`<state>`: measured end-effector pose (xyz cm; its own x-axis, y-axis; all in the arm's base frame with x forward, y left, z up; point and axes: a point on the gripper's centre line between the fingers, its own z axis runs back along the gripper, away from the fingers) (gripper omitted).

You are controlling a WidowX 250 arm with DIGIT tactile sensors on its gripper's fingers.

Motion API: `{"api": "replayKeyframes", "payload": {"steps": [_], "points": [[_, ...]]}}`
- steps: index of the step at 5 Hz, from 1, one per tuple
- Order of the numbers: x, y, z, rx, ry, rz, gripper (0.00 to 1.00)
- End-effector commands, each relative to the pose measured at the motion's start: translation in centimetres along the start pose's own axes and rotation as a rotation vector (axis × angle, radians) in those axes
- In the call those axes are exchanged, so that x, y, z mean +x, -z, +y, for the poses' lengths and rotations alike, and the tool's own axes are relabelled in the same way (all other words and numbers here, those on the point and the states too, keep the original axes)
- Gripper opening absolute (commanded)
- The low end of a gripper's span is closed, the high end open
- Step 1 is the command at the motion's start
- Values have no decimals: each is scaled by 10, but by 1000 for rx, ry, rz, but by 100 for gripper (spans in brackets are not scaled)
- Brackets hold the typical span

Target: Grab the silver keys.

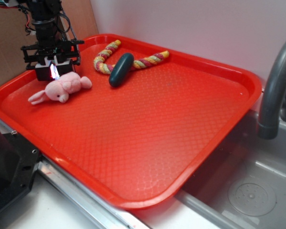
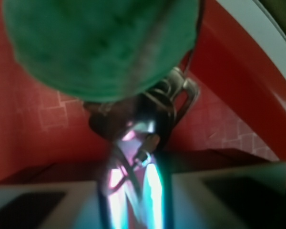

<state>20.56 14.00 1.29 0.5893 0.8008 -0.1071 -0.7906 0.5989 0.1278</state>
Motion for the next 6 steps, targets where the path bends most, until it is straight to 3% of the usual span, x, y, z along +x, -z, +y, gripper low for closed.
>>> {"api": "replayKeyframes", "payload": {"steps": [1, 3, 4, 6], "points": [[-9, 2, 16, 25, 6, 19, 0], [-9, 0, 17, 26, 17, 33, 0], [-24, -28, 19, -33, 95, 46, 0], [-78, -121, 6, -91, 327, -127, 0]]}}
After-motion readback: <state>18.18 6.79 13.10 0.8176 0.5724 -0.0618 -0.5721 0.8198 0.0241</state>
